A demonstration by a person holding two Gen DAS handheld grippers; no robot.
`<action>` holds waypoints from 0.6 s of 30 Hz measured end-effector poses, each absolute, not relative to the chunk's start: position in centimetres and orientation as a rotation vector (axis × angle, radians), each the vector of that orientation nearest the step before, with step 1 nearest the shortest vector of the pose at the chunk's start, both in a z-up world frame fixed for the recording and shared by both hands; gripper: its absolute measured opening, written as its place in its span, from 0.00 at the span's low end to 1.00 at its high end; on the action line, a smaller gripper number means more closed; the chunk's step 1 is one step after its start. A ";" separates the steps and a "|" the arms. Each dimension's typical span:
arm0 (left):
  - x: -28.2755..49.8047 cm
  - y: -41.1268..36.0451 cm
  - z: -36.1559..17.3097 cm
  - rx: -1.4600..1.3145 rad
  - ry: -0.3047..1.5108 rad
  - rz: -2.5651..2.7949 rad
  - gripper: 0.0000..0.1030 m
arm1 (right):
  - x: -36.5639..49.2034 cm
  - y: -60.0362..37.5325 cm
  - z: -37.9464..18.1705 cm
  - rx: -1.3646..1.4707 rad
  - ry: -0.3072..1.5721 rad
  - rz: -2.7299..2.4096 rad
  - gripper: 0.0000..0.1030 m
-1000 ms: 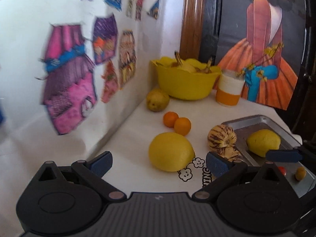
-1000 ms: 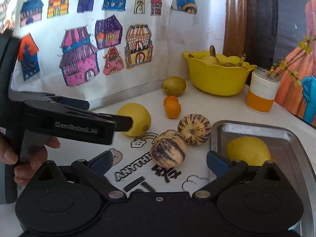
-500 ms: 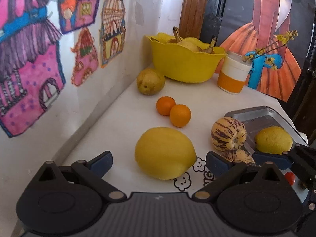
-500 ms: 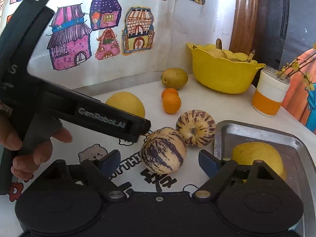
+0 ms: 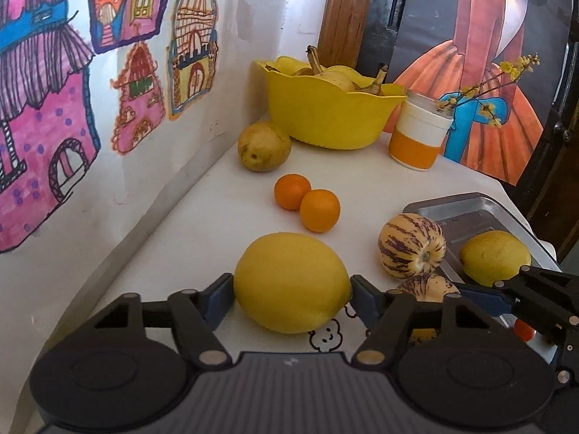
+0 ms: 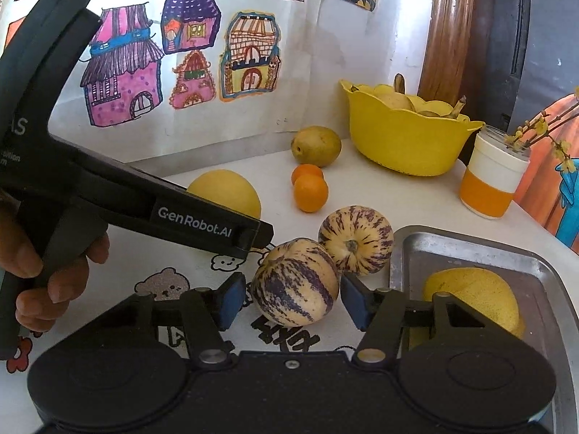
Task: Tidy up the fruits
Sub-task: 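Grasp the yellow lemon with the left tool while the right tool grasps a purple-striped pepino, then carry the lemon with the left tool while the right tool carries the pepino over the tray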
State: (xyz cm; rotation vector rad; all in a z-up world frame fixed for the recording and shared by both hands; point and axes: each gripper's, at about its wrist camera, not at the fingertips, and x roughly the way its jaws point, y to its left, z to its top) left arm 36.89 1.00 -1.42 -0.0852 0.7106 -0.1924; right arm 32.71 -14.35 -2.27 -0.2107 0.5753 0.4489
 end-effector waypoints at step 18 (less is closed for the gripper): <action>33.4 1.7 -0.6 -0.177 0.743 -0.164 0.67 | 29.3 -16.7 -1.0 -0.117 0.594 0.464 0.51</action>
